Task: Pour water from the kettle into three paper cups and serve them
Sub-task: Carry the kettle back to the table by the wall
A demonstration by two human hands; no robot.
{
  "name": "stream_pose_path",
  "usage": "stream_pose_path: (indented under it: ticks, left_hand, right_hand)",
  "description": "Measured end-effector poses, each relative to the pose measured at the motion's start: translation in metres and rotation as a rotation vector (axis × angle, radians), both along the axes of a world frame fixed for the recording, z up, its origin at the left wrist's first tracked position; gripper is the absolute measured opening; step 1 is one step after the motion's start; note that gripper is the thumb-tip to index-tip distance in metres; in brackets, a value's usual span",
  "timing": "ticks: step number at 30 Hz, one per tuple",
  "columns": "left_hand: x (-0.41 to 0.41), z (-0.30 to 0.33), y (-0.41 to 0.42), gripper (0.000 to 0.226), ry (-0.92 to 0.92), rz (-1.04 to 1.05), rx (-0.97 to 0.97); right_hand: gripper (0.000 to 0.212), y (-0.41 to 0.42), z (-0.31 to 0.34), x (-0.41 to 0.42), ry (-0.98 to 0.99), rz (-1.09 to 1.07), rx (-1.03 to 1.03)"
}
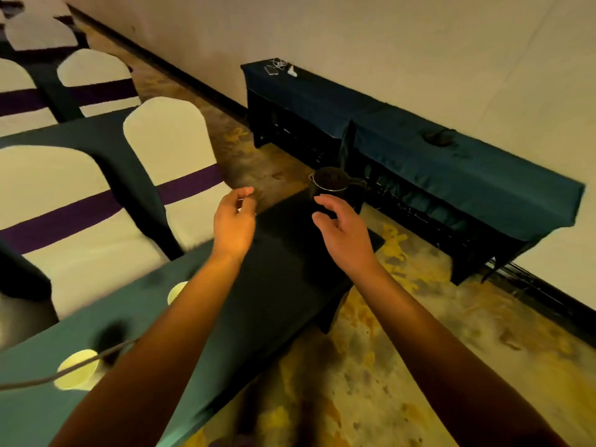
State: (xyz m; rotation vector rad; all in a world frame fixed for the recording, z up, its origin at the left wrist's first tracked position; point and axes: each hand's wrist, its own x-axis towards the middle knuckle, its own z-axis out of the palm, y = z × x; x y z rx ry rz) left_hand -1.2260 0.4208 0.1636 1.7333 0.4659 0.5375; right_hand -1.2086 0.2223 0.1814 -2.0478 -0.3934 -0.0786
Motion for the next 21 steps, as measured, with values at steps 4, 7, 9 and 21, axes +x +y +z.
stream_pose_path:
  ticks: [4, 7, 9, 21]
  left_hand:
    - [0.052, -0.012, -0.028, 0.029, 0.012, -0.062, -0.048]
    - [0.087, -0.024, -0.036, 0.029, 0.036, -0.092, -0.040]
    - [0.112, -0.030, -0.037, 0.030, 0.046, -0.102, -0.048]
    - [0.243, -0.054, -0.037, 0.035, 0.180, -0.141, -0.015]
  right_hand:
    - [0.036, -0.022, -0.012, 0.034, 0.007, -0.048, -0.007]
    - [0.033, -0.034, -0.025, 0.064, 0.031, -0.084, 0.003]
    - [0.031, -0.038, -0.033, 0.088, 0.038, -0.114, 0.014]
    - [0.040, -0.047, -0.051, 0.203, 0.157, -0.289, 0.126]
